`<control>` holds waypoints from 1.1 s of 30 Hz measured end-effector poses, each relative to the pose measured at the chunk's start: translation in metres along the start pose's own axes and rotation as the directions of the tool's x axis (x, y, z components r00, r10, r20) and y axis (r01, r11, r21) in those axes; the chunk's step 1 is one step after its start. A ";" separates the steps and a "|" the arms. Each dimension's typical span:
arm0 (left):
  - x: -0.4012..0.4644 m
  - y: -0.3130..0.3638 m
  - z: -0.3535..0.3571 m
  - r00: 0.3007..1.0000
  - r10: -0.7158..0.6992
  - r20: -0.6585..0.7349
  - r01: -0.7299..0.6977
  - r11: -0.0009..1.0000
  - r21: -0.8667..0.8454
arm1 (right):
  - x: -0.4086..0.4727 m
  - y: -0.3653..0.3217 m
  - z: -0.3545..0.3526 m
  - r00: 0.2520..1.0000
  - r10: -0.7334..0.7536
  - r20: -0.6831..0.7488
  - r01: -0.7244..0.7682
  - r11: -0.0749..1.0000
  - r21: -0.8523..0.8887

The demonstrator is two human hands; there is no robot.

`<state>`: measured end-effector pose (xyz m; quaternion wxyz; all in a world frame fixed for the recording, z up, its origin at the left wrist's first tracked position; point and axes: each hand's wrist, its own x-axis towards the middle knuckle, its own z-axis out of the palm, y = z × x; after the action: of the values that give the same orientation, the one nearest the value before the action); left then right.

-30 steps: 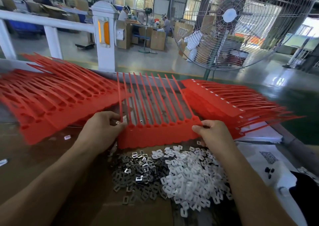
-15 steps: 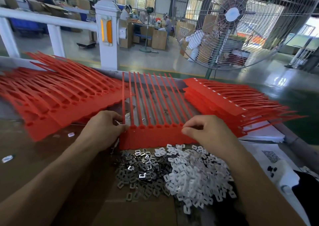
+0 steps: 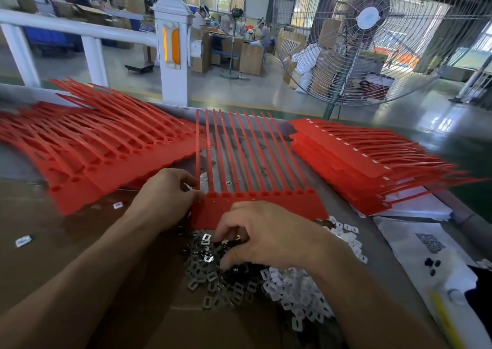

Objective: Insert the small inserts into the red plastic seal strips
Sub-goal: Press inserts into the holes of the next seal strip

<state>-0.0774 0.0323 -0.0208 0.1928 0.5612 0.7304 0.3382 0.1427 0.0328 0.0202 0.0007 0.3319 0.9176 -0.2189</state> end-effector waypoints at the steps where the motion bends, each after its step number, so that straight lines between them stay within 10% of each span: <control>1: 0.000 0.000 0.000 1.000 0.000 -0.002 0.000 1.000 -0.001 | -0.001 0.001 0.001 1.000 -0.014 -0.024 0.014 1.000 0.004; 19: -0.002 0.002 0.000 0.982 0.042 -0.186 -0.050 0.998 -0.039 | -0.011 0.019 0.005 0.972 0.046 -0.231 0.036 0.941 0.338; 33: -0.028 0.034 0.015 0.889 0.454 -0.055 -0.451 0.850 -0.270 | 0.002 0.032 0.009 0.773 0.489 -0.404 0.054 0.583 0.811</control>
<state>-0.0362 0.0149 -0.0101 0.1879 0.6867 0.5224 0.4692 0.1597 0.0521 -0.0015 -0.4010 0.4647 0.6260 -0.4809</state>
